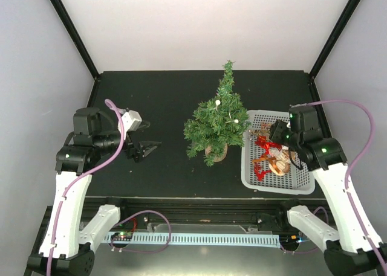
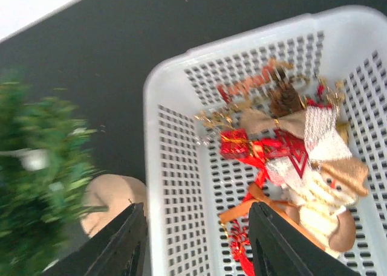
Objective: Decorate the small christmas tree
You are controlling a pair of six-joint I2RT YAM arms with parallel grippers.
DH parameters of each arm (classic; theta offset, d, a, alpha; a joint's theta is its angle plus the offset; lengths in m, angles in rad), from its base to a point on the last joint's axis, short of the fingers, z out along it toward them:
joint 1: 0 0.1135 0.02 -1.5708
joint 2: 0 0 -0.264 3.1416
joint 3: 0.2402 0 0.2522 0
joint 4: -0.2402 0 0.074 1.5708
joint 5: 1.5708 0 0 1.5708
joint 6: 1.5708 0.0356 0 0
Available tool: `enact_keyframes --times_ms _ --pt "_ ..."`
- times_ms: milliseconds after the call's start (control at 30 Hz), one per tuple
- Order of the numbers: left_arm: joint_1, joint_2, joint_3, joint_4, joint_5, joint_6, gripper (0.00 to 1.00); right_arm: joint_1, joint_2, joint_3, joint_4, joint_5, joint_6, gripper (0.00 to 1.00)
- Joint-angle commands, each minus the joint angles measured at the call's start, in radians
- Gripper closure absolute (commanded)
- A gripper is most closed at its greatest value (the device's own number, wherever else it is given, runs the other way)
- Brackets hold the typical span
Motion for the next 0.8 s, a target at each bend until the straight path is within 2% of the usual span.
enact_keyframes --times_ms 0,167,300,500,600,767 --pt "0.029 -0.009 0.034 0.006 0.098 -0.012 0.01 -0.206 0.058 -0.126 0.114 -0.267 -0.06 0.53" --pt "0.031 -0.008 0.031 0.016 0.059 -0.017 0.01 -0.292 0.206 -0.207 0.241 -0.338 0.028 0.56" --pt "0.031 -0.012 0.03 0.002 0.007 -0.005 0.01 -0.335 0.261 -0.309 0.381 -0.391 0.132 0.61" --pt "0.032 -0.06 -0.006 0.021 -0.047 -0.005 0.01 -0.349 0.27 -0.369 0.449 -0.295 0.239 0.67" --pt "0.032 -0.064 -0.011 0.024 -0.045 -0.008 0.01 -0.373 0.245 -0.435 0.507 -0.252 0.332 0.78" --pt "0.035 -0.055 -0.006 0.029 -0.045 -0.021 0.01 -0.389 0.278 -0.478 0.533 -0.195 0.442 0.78"
